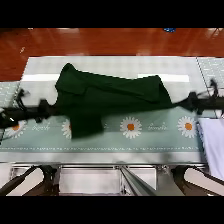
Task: Fold the shirts.
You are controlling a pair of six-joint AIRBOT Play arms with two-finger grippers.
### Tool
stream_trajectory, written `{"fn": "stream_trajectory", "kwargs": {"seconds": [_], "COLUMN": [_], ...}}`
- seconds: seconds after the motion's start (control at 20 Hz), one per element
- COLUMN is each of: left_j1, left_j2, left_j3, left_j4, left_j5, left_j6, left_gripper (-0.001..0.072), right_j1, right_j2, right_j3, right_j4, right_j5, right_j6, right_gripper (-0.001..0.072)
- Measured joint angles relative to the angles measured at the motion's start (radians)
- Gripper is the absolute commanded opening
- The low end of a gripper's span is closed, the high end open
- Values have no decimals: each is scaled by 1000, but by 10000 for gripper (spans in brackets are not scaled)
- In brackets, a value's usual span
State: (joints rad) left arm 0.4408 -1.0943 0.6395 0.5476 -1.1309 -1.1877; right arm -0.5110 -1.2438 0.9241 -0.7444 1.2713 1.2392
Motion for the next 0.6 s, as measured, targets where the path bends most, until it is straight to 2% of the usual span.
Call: {"fn": "stream_trajectory", "kwargs": {"seconds": [0.2,0.35,0.6], "left_j1": [0,2,4], "left_j2": [79,122,200], "left_j3": [338,636,1059], "left_j4": [-122,-140,27], "left_j5": [-54,-62,-73], "left_j6": [23,21,-57], "left_gripper": [19,20,20], "right_j1": [47,59,64], "right_j2": [92,150,286], "right_j3": [356,621,881], "right_j4": [-39,-41,-73], "right_j5": [33,33,58], "right_j6": [98,146,169], "right_gripper": [17,17,17]}}
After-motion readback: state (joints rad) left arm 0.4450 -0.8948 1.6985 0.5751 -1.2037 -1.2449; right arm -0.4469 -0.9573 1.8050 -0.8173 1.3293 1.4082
